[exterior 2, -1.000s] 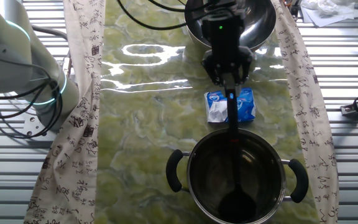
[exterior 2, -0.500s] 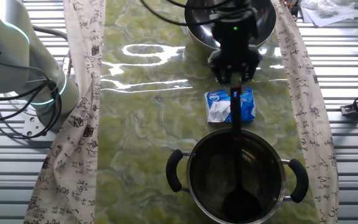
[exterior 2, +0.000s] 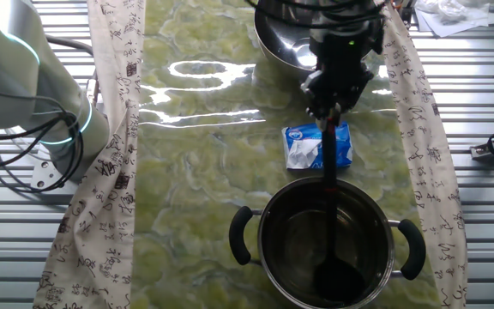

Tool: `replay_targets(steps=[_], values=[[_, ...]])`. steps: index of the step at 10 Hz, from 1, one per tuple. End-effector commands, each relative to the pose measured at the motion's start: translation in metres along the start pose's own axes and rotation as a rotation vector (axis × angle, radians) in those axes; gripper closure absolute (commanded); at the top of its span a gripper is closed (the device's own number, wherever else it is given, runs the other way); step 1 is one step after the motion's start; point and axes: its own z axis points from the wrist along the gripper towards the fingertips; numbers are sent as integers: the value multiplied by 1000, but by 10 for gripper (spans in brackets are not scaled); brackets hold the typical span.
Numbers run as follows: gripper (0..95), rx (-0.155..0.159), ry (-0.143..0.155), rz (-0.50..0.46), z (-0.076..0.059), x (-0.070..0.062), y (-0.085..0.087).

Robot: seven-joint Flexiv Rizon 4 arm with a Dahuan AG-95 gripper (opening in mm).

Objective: Scoop water with a large spoon from one bowl to another

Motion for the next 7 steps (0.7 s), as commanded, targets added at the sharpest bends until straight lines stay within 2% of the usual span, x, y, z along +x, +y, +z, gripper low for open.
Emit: replay_targets(steps=[1,2,7], values=[[950,-18,-38,-87,-3,0,-3],[950,-25,-56,-110,-4,2,-3],[950,-20,-65,-122,-6,6,-1]])
